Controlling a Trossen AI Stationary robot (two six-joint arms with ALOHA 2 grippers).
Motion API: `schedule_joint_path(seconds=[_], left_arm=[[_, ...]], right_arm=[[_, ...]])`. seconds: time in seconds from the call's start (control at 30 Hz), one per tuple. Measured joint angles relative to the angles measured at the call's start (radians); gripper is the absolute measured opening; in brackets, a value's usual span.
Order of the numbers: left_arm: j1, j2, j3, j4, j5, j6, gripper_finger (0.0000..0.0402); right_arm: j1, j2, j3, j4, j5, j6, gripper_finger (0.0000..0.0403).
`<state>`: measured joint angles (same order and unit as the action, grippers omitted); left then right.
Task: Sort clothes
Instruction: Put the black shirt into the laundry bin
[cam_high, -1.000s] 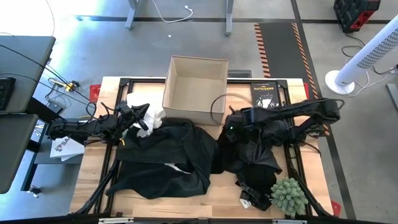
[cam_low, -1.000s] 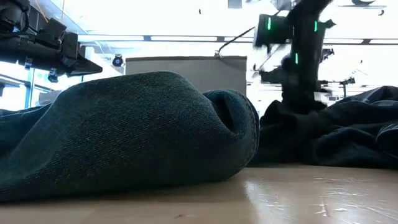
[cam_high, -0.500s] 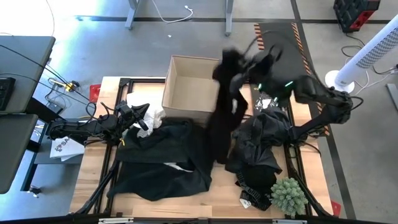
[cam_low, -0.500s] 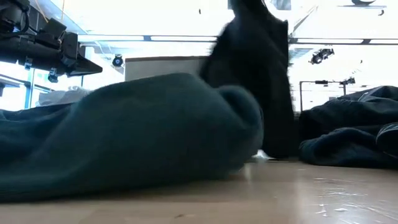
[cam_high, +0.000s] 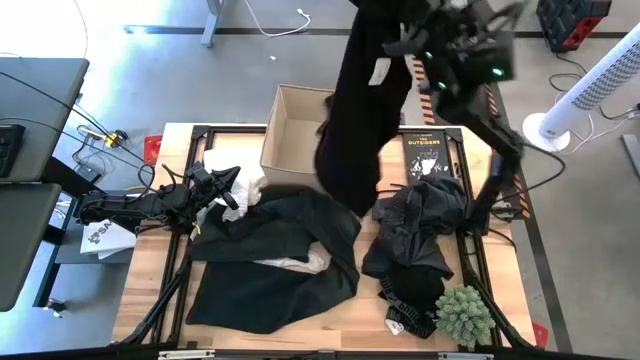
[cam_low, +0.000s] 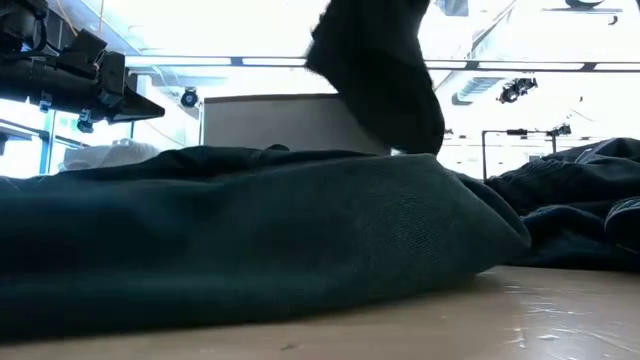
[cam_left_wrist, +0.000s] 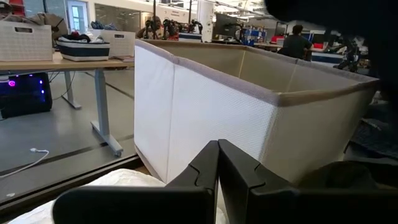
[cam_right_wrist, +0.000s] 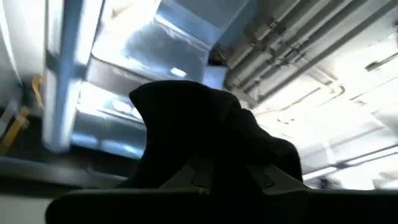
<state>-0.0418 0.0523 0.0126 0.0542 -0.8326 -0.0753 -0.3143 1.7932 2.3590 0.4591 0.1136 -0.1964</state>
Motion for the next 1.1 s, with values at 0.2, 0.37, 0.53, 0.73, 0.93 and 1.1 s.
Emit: schedule_joint_path(seconds=[0.2, 0.37, 0.53, 0.73, 0.93, 1.1], left_arm=[[0.0, 0.0, 0.0, 0.001, 0.003, 0.0, 0.0007], [0.0, 0.0, 0.0, 0.001, 0.003, 0.0, 0.0007], [0.0, 0.0, 0.0, 0.001, 0.003, 0.0, 0.0007], [0.0, 0.0, 0.0, 0.0, 0.003, 0.0, 0.0007], [0.0, 0.0, 0.0, 0.0, 0.003, 0.0, 0.0007], [0.0, 0.0, 0.0, 0.0, 0.003, 0.0, 0.0007]], right_arm=[[-0.145, 0.073, -0.043, 0.263, -0.067, 0.265, 0.0019], [-0.196, 0.114, -0.015, 0.004, -0.23, 0.39, 0.0019], [-0.18, 0.129, -0.027, -0.485, -0.354, 0.339, 0.0025], [-0.136, 0.223, -0.025, -1.016, -0.305, 0.187, 0.0028], [-0.103, 0.335, -0.027, -1.258, -0.218, 0.07, 0.0053], [-0.09, 0.347, -0.026, -1.317, -0.169, 0.065, 0.0124]])
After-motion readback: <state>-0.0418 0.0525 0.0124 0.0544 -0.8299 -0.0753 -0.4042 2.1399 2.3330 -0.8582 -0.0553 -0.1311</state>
